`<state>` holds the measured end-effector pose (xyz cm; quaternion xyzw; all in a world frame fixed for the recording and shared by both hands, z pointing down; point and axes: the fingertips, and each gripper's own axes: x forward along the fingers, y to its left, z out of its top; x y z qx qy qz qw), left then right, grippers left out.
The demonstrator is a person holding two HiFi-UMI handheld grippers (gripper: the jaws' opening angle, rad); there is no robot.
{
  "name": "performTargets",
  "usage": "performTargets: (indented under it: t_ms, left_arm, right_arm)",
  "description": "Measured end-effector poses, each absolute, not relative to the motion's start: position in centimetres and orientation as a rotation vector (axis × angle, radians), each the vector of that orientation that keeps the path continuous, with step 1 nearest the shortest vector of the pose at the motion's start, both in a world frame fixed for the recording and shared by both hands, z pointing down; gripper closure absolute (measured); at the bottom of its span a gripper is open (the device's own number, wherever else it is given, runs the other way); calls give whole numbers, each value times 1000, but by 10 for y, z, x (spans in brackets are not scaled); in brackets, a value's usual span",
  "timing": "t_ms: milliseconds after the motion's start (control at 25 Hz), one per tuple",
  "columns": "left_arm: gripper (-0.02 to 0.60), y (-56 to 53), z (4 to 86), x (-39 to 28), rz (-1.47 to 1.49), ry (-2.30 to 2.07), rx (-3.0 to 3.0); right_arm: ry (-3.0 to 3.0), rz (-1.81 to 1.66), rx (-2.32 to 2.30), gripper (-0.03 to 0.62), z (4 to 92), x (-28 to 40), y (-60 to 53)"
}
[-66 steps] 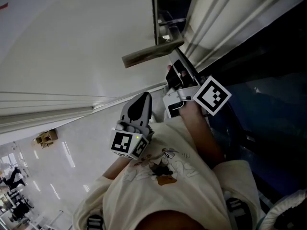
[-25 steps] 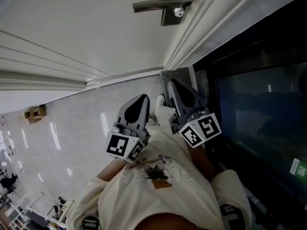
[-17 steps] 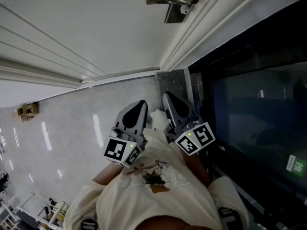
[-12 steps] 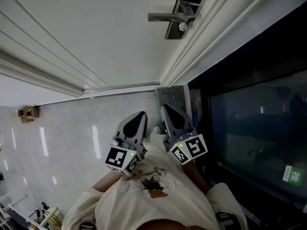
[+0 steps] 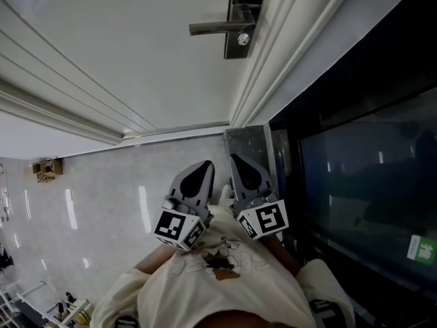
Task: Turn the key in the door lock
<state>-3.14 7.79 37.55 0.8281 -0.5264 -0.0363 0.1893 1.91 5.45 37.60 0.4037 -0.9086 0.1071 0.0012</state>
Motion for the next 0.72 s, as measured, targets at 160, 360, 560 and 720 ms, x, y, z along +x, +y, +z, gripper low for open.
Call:
performTargets:
  t_ms: [160,360,560,720]
  left_arm:
    - [577,77,370,-27,-106,-1489,2342]
    - [577,77,370,-27,-117,-1499,2339]
    - [577,78,371,-28,-121,-1499,2334]
    - [577,79,372,-27,-111,-1491,2328]
  right_arm:
    - [-2850,362,1278,588,378,27,53]
    - [-2848,373,1295,588,378,32,49]
    - [-2845,389,1299,588,380,31,52]
    - [-2844,408,1291,588,382,29,52]
